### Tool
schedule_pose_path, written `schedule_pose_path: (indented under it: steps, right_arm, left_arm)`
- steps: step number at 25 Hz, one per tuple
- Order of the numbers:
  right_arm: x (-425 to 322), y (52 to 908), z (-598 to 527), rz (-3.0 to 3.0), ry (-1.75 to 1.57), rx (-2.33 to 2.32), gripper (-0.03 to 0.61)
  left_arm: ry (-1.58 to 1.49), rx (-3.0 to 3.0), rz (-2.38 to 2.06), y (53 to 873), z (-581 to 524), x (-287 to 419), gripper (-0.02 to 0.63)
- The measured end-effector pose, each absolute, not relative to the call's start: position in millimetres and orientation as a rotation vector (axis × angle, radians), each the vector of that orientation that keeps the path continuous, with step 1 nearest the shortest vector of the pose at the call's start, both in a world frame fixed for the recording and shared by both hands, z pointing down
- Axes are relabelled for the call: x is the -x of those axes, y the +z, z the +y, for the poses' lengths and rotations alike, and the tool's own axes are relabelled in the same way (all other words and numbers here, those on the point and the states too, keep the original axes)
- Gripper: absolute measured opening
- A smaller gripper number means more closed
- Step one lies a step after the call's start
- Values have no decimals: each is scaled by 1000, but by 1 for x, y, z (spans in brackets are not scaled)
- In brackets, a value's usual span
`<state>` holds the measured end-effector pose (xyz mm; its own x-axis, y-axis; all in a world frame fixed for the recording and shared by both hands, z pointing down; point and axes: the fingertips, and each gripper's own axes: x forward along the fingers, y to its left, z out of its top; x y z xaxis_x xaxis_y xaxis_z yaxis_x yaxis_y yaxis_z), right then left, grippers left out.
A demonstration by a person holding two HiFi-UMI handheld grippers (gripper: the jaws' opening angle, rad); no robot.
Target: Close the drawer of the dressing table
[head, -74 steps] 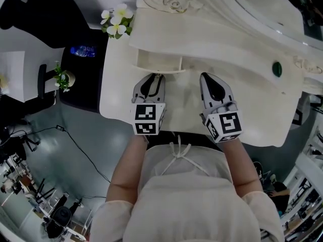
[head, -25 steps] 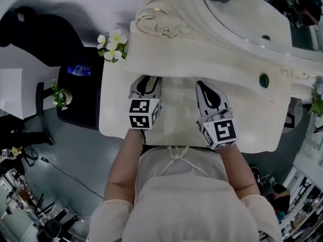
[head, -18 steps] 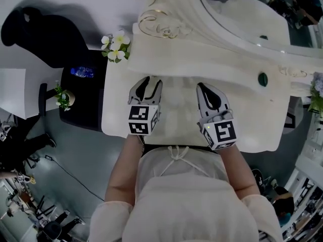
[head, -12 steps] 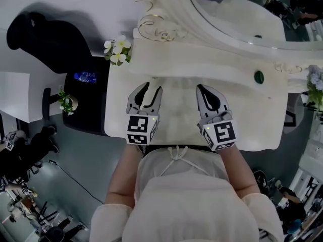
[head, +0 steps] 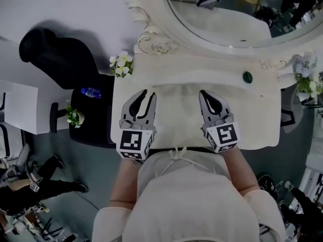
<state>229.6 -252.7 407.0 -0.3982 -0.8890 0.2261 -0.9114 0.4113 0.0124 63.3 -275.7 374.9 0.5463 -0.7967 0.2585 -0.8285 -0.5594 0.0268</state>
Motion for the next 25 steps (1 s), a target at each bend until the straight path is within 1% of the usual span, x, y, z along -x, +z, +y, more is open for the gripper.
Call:
schedule_pose_path:
  steps: [4,11,18,25]
  right_arm:
    - [-234,387,-244,-2484,121,-1618,6]
    - [-245,353,-235,-2528,57,-1638,6]
    - [-253,337,-229,-2523,-33,-1666,2]
    - [-248,335,-224,-2566,-42,-1629,2]
  left_arm:
    - [265,-2683,-1380,343,-271,-69,66]
    - [251,-2773,-1339,317,-262,-90,35]
    - [314,-2862,-1250,312,-250,-106,18]
    - [298,-2851,-1247,311,-247,-108,18]
